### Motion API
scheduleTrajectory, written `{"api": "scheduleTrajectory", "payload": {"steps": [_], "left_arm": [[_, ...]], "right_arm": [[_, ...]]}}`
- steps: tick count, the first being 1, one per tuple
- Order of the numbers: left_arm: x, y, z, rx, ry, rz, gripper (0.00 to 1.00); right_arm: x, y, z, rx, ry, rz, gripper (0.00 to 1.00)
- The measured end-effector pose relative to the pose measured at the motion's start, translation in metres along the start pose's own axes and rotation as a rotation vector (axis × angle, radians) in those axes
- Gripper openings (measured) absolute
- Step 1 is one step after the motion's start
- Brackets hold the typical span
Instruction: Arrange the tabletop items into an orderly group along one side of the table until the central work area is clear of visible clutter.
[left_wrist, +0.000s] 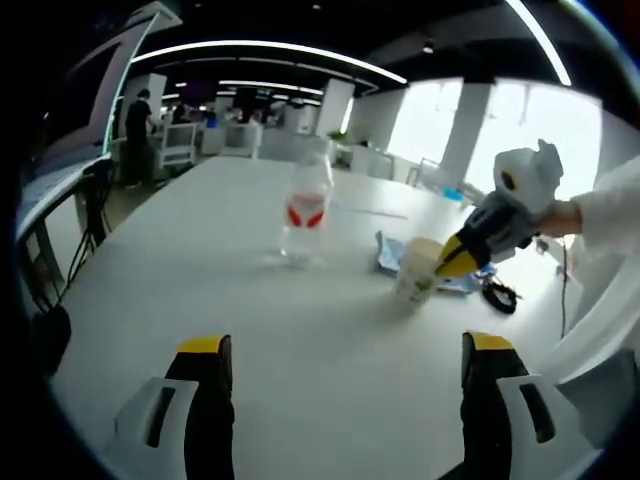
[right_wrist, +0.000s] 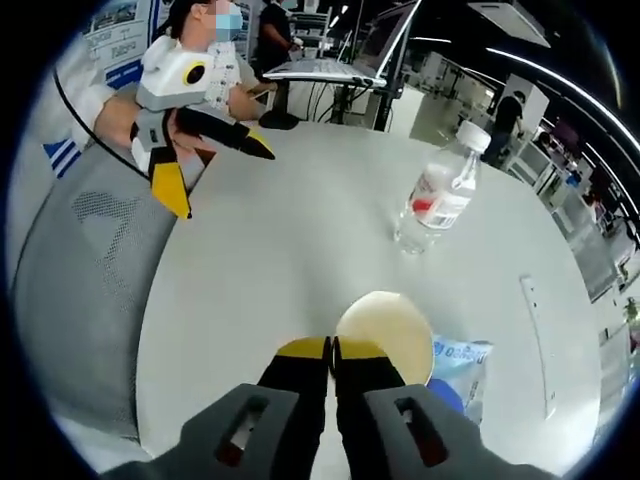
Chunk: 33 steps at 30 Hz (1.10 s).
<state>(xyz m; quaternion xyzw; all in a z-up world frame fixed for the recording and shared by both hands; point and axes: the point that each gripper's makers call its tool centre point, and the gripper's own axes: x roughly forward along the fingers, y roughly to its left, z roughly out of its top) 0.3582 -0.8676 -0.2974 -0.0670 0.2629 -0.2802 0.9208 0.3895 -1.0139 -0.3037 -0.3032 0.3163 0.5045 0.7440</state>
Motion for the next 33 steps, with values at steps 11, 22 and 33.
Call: {"api": "scheduleTrajectory", "payload": {"steps": [11, 22, 33], "left_arm": [[-0.001, -0.005, 0.01, 0.052, -0.026, -0.018, 0.96], [-0.003, -0.001, 0.008, 0.06, -0.025, -0.018, 0.96], [-0.006, -0.007, 0.005, 0.073, -0.021, -0.038, 0.95]], "right_arm": [[0.005, -0.005, 0.015, -0.007, -0.014, -0.011, 0.0], [0.007, -0.028, 0.04, 0.009, -0.054, -0.036, 0.0], [0.012, -0.06, 0.053, 0.037, -0.066, -0.063, 0.0]]}}
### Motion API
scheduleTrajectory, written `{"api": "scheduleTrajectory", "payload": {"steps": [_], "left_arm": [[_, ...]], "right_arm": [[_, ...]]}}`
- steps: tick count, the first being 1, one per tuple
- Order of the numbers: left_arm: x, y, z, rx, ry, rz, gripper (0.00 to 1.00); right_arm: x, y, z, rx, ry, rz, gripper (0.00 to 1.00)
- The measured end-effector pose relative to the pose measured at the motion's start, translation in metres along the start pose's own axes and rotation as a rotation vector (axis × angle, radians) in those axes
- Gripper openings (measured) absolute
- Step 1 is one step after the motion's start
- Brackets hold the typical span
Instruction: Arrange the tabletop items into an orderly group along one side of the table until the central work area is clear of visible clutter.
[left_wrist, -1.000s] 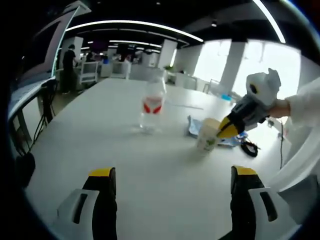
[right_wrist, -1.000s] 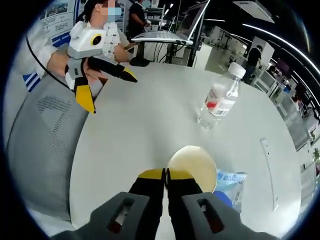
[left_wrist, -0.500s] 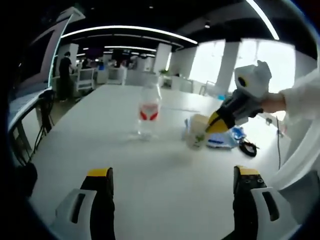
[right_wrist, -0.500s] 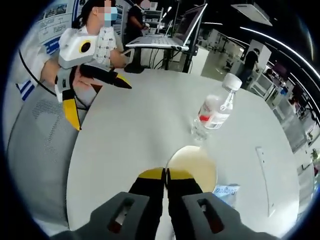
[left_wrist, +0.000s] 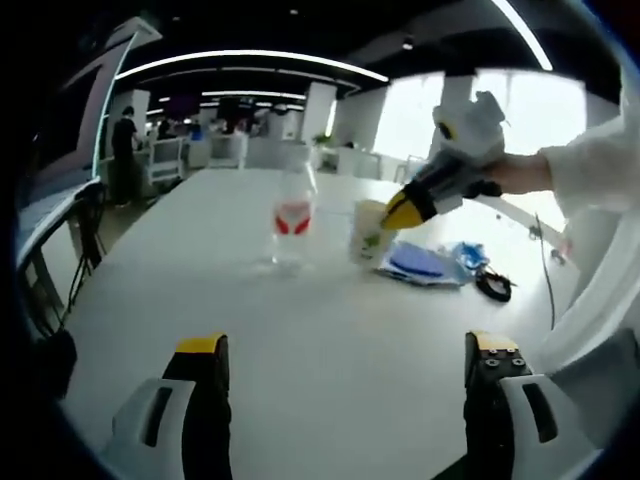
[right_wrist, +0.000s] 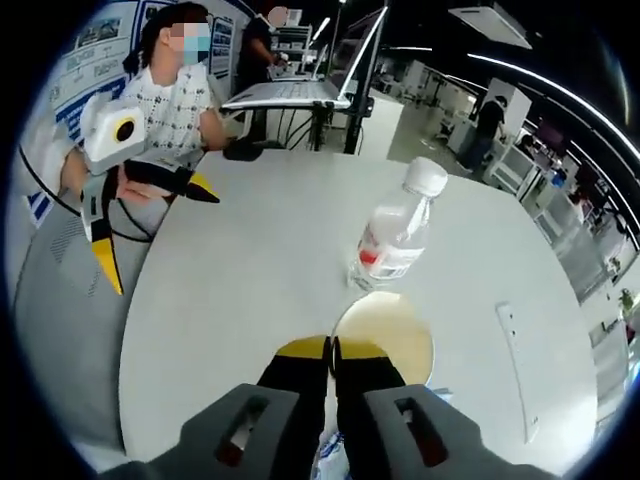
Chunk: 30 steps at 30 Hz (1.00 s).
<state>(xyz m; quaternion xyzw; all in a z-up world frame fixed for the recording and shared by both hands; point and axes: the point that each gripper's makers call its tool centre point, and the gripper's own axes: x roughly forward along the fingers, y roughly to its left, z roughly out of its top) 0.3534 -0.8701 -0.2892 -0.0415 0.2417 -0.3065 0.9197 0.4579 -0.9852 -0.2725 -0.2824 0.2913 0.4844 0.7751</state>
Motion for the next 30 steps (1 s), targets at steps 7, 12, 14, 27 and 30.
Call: {"api": "scheduleTrajectory", "payload": {"steps": [7, 12, 14, 27, 30], "left_arm": [[-0.002, 0.002, -0.001, -0.009, 0.001, 0.006, 0.94], [-0.003, 0.002, 0.0, -0.021, -0.008, 0.008, 0.94], [-0.003, 0.003, -0.001, -0.023, -0.005, 0.009, 0.94], [-0.001, 0.003, -0.004, -0.032, 0.006, 0.001, 0.93], [0.0, 0.005, -0.005, -0.017, 0.013, 0.005, 0.92]], "right_arm": [[0.013, -0.008, 0.006, -0.009, 0.009, -0.001, 0.0], [0.023, -0.012, 0.01, -0.021, 0.014, 0.006, 0.0], [0.028, -0.014, 0.01, -0.022, 0.018, 0.011, 0.0], [0.046, -0.026, 0.004, 0.003, 0.03, 0.007, 0.0], [0.05, -0.024, 0.001, 0.001, 0.038, 0.016, 0.0]]}}
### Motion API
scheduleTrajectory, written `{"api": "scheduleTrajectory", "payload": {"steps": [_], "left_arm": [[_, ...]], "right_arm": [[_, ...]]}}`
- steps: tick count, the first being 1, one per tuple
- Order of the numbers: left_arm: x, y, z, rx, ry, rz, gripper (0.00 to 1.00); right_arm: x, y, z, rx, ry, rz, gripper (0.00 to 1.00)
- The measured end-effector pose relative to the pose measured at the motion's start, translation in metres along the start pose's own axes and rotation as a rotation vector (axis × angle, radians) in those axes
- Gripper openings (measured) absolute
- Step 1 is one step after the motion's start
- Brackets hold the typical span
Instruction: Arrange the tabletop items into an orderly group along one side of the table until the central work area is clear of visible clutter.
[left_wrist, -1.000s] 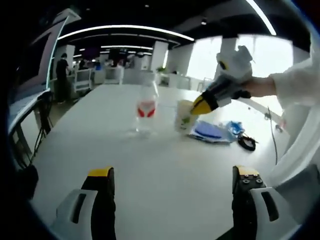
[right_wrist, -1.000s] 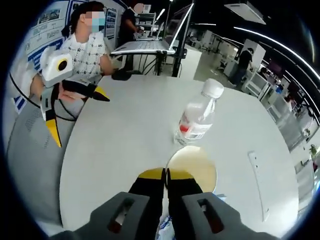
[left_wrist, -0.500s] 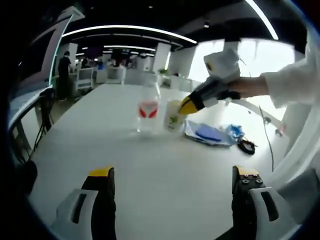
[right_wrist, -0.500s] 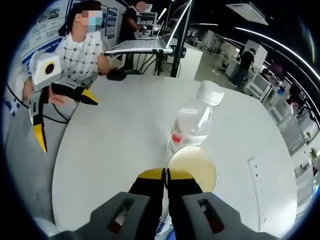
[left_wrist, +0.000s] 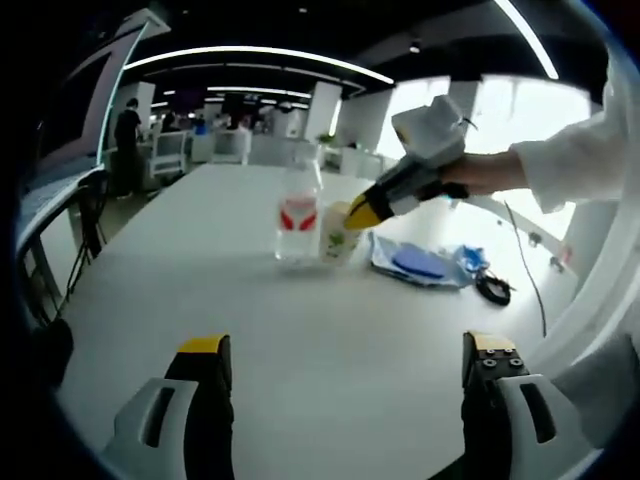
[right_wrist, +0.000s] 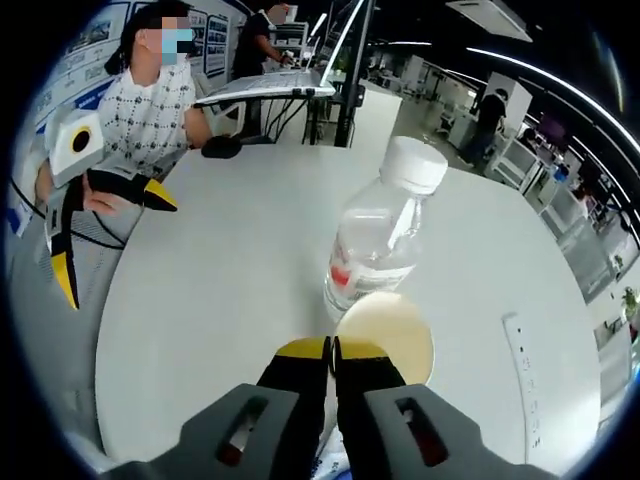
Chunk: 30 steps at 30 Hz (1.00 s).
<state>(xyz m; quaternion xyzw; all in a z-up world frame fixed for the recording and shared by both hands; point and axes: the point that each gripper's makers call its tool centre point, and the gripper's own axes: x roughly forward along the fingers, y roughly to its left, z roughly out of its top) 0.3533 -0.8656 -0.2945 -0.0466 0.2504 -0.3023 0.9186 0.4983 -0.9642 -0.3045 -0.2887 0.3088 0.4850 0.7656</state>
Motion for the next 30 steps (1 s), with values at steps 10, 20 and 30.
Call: {"api": "scheduleTrajectory", "payload": {"steps": [10, 20, 30], "left_arm": [[-0.001, 0.0034, 0.0031, -0.053, -0.025, 0.0, 0.91], [-0.002, -0.0011, 0.0013, -0.063, -0.017, -0.002, 0.91], [-0.0027, -0.0003, -0.0019, -0.062, -0.006, -0.004, 0.91]], "right_arm": [[0.0049, -0.0009, -0.0038, 0.001, 0.01, 0.0, 0.0], [0.0066, -0.0009, -0.0024, 0.02, 0.0, -0.01, 0.0], [0.0041, 0.0057, 0.0015, 0.008, -0.023, -0.002, 0.08]]}}
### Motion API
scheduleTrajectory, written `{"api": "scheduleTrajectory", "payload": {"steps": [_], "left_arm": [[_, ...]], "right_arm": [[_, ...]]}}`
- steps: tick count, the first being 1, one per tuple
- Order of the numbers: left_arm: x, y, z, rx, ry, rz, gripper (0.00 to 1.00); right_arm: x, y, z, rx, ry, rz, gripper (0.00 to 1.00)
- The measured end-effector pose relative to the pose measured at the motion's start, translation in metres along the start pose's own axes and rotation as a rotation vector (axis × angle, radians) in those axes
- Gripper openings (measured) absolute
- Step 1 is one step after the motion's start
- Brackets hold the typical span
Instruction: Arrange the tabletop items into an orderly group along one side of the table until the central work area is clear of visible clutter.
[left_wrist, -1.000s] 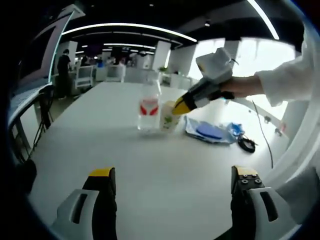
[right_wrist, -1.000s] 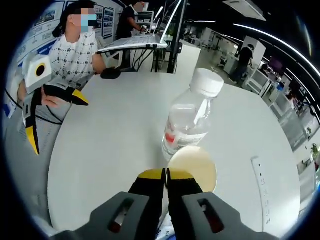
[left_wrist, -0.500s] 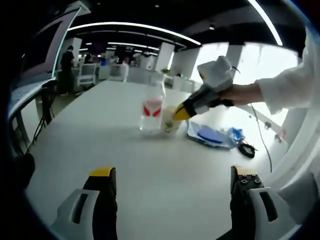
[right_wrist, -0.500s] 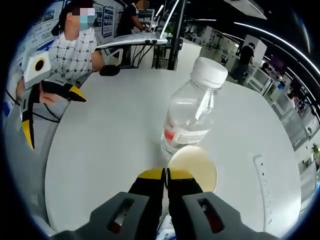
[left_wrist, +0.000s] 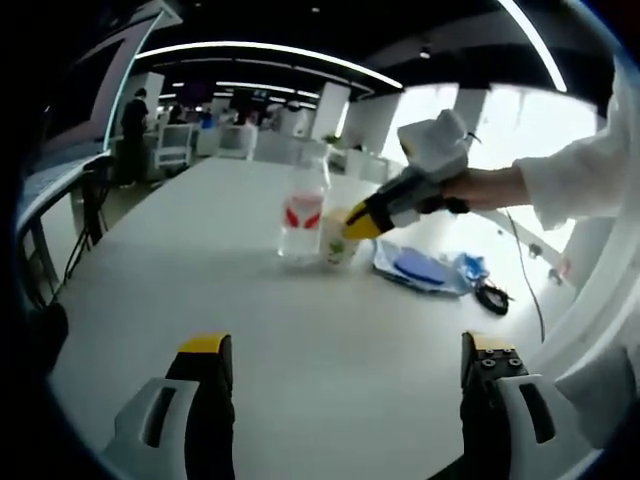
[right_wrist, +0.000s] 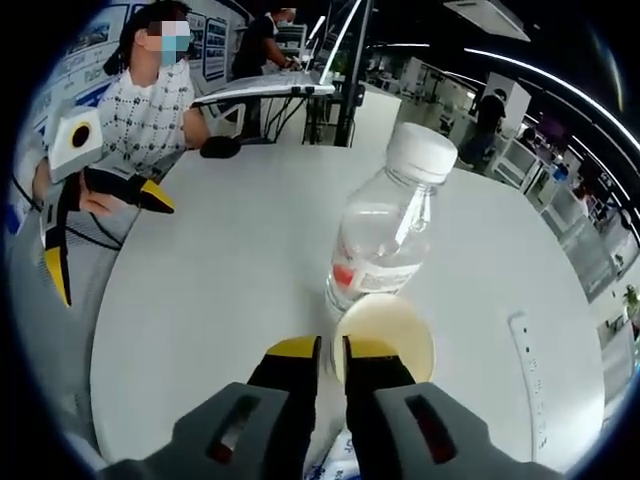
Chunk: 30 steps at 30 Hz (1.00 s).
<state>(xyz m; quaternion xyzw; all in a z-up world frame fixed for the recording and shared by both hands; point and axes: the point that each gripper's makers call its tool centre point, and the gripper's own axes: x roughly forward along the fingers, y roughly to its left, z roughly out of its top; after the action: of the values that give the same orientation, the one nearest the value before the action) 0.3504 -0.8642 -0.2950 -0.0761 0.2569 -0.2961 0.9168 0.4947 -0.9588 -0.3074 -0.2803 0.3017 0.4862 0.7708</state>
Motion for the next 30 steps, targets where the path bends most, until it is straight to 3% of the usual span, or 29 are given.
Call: {"api": "scheduleTrajectory", "payload": {"steps": [13, 19, 24, 30], "left_arm": [[0.001, 0.003, -0.004, -0.005, 0.017, 0.004, 0.91], [0.002, 0.002, -0.006, 0.002, 0.026, 0.003, 0.91], [0.003, 0.0, -0.008, 0.009, 0.037, -0.006, 0.91], [0.005, 0.0, -0.012, 0.023, 0.055, -0.001, 0.91]], "right_arm": [[-0.013, -0.001, 0.002, 0.025, -0.041, -0.012, 0.26], [-0.027, -0.009, 0.007, 0.12, -0.101, -0.046, 0.42], [-0.033, -0.013, -0.007, 0.173, -0.082, -0.065, 0.51], [-0.042, -0.014, -0.011, 0.248, -0.108, -0.078, 0.62]]}}
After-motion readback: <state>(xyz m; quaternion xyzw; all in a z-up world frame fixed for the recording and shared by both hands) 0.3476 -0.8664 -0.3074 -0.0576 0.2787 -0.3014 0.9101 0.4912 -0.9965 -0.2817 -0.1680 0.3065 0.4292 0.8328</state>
